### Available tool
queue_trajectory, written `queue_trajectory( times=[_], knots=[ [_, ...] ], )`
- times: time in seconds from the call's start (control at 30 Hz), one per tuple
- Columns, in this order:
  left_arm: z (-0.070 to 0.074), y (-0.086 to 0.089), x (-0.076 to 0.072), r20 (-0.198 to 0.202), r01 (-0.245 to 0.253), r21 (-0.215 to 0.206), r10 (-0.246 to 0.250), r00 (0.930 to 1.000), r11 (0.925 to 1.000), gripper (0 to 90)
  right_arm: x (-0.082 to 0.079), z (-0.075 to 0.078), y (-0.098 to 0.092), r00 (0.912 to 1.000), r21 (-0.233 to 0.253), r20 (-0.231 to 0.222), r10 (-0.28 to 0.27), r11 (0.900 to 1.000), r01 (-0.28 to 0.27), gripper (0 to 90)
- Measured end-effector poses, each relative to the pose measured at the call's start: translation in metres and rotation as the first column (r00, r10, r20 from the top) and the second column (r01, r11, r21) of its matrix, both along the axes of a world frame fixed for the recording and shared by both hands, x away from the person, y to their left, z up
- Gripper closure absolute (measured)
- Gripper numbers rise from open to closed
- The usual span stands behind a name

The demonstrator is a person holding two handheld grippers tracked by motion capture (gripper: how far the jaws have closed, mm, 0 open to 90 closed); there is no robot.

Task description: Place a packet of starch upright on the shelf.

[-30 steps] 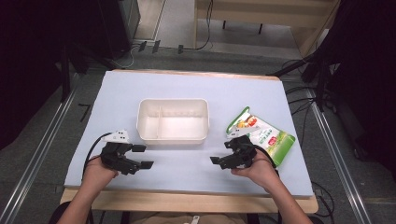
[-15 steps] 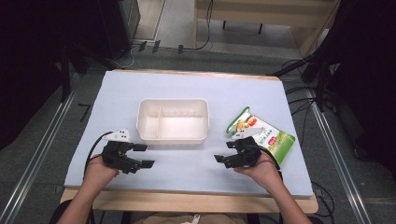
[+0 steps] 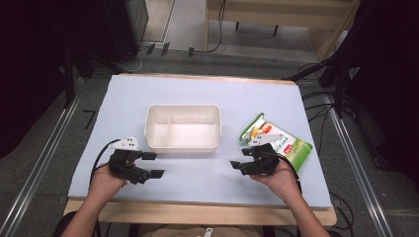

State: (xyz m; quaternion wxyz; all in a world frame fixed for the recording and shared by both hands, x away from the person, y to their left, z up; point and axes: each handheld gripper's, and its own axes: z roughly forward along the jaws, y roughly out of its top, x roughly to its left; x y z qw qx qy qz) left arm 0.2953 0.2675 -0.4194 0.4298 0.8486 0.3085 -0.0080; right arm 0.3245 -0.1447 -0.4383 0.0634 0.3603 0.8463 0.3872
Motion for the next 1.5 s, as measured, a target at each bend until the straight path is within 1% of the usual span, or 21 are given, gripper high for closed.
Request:
queue_trajectory(
  times=[0.17,0.27,0.33,0.4,0.43,0.47,0.53,0.67,0.77,0.83,0.87,0.9,1.03,1.07,1.2,1.23,1.27,1.37,1.43,1.47,1.5],
  knots=[
    [-0.001,-0.001,0.001,-0.002,-0.002,-0.005,0.002,1.0000,1.0000,23.5,0.001,-0.002,0.001,0.9999,-0.006,-0.010,0.012,1.000,-0.012,37.1],
    [0.000,0.000,0.000,0.001,0.003,0.003,-0.003,1.0000,1.0000,23.6,0.001,-0.002,0.002,0.9998,-0.005,-0.009,0.017,1.000,-0.017,37.7],
    [0.000,-0.001,0.000,0.003,0.001,0.001,-0.001,1.0000,1.0000,23.5,0.001,-0.001,0.001,0.9997,-0.001,-0.007,0.022,1.000,-0.022,41.8],
    [0.000,-0.001,0.000,0.004,0.004,-0.001,-0.004,1.0000,1.0000,23.5,0.001,-0.002,0.000,0.9992,-0.001,-0.019,0.034,0.999,-0.034,48.8],
    [0.000,-0.001,0.000,0.007,0.005,0.001,-0.005,1.0000,1.0000,23.5,0.001,-0.002,0.000,0.9992,-0.001,-0.019,0.034,0.999,-0.034,48.8],
    [0.000,-0.001,-0.001,0.007,0.006,-0.003,-0.006,1.0000,1.0000,23.5,0.002,-0.002,-0.002,0.9989,0.001,-0.038,0.028,1.000,-0.028,50.7],
    [0.001,-0.001,-0.001,0.011,0.003,-0.007,-0.003,0.9999,1.0000,23.5,0.003,-0.002,-0.004,0.9992,0.002,-0.034,0.023,1.000,-0.023,53.1],
    [0.001,-0.002,-0.001,0.013,0.008,-0.006,-0.008,0.9999,0.9999,23.5,0.006,0.001,-0.014,0.9997,0.002,-0.022,-0.009,1.000,0.009,57.9],
    [0.002,-0.003,0.000,0.014,0.014,-0.003,-0.014,0.9998,0.9999,23.5,0.007,0.000,-0.020,0.9994,-0.014,-0.019,-0.028,1.000,0.028,59.1],
    [0.001,-0.005,0.002,0.014,0.018,-0.002,-0.018,0.9997,0.9998,23.5,0.010,-0.002,-0.030,0.9976,-0.011,-0.026,-0.064,0.998,0.063,62.5],
    [0.001,-0.005,0.002,0.014,0.018,-0.002,-0.018,0.9997,0.9998,23.5,0.010,-0.002,-0.030,0.9976,-0.011,-0.026,-0.064,0.998,0.063,62.5],
    [0.002,-0.006,0.003,0.016,0.023,0.000,-0.023,0.9996,0.9997,23.5,0.011,-0.003,-0.037,0.9962,-0.012,-0.024,-0.084,0.996,0.083,65.8],
    [0.002,-0.007,0.005,0.016,0.026,-0.002,-0.026,0.9995,0.9997,23.5,0.014,-0.005,-0.048,0.9895,-0.011,-0.037,-0.140,0.990,0.140,73.5],
    [0.002,-0.009,0.006,0.017,0.037,-0.002,-0.037,0.9992,0.9993,23.6,0.014,-0.007,-0.051,0.9876,-0.018,-0.035,-0.153,0.988,0.153,75.2],
    [0.002,-0.011,0.007,0.017,0.046,0.003,-0.046,0.9988,0.9989,23.5,0.018,-0.014,-0.060,0.9754,-0.025,-0.092,-0.200,0.980,0.199,86.8],
    [0.002,-0.012,0.008,0.017,0.047,0.003,-0.047,0.9988,0.9989,23.5,0.019,-0.015,-0.062,0.9717,-0.028,-0.097,-0.215,0.977,0.214,89.9],
    [0.002,-0.012,0.008,0.017,0.047,0.002,-0.047,0.9987,0.9989,23.5,0.020,-0.016,-0.064,0.9674,-0.028,-0.108,-0.229,0.973,0.227,90.0],
    [0.002,-0.012,0.008,0.016,0.049,0.001,-0.049,0.9987,0.9988,23.5,0.023,-0.018,-0.068,0.9671,-0.011,-0.119,-0.225,0.974,0.225,90.0],
    [0.002,-0.013,0.008,0.015,0.047,0.003,-0.047,0.9988,0.9989,23.5,0.023,-0.019,-0.068,0.9682,-0.012,-0.115,-0.222,0.975,0.222,90.0],
    [0.001,-0.013,0.008,0.016,0.048,0.001,-0.048,0.9987,0.9989,23.5,0.023,-0.020,-0.068,0.9685,-0.029,-0.109,-0.224,0.975,0.222,90.0],
    [0.001,-0.013,0.008,0.016,0.048,0.001,-0.048,0.9987,0.9989,23.5,0.023,-0.020,-0.068,0.9685,-0.029,-0.109,-0.224,0.975,0.222,90.0]
  ],
)
